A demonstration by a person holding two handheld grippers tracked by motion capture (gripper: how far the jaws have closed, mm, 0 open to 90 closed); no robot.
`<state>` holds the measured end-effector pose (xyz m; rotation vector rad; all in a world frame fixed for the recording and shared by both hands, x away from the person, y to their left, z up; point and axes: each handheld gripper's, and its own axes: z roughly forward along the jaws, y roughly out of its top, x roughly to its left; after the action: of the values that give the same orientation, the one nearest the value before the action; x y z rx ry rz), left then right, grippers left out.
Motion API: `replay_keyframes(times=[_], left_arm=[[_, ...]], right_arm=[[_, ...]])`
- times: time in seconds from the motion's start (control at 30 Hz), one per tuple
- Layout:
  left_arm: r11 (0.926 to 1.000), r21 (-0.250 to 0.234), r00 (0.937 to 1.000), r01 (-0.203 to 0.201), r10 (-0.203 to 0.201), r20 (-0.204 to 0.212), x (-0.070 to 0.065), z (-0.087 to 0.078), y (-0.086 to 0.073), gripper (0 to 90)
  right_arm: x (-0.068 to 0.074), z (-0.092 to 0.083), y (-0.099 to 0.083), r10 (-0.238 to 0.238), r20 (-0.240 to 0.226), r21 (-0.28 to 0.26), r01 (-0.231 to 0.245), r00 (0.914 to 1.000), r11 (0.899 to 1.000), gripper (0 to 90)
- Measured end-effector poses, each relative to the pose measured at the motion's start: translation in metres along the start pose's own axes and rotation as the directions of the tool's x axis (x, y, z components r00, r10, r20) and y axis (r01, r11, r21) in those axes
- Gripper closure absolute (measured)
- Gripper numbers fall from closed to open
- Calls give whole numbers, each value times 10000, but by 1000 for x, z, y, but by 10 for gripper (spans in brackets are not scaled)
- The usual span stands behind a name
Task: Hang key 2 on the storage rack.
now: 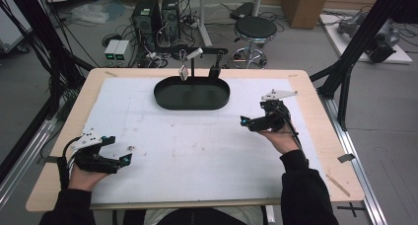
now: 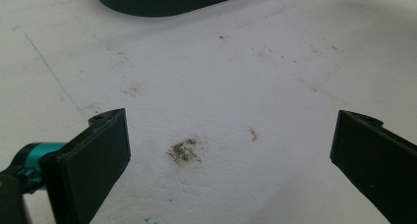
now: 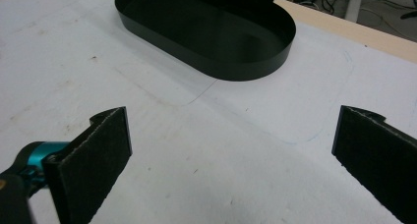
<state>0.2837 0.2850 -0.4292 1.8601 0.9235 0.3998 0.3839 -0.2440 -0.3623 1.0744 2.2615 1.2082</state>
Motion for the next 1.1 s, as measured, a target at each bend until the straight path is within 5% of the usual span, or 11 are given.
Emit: replay_keyframes(times=[0.63,1.1], left_arm=[[9990,456,9997,8,-19,234,0,1,-2,20],[9978,660,9991,14,-42,424,-1,2,-4,21]], right_arm=[[10,-14,-63,144,-165,670,-133,9998,9977,7],[14,-31,-83,304,-348,580,-283,9989,9979,7]])
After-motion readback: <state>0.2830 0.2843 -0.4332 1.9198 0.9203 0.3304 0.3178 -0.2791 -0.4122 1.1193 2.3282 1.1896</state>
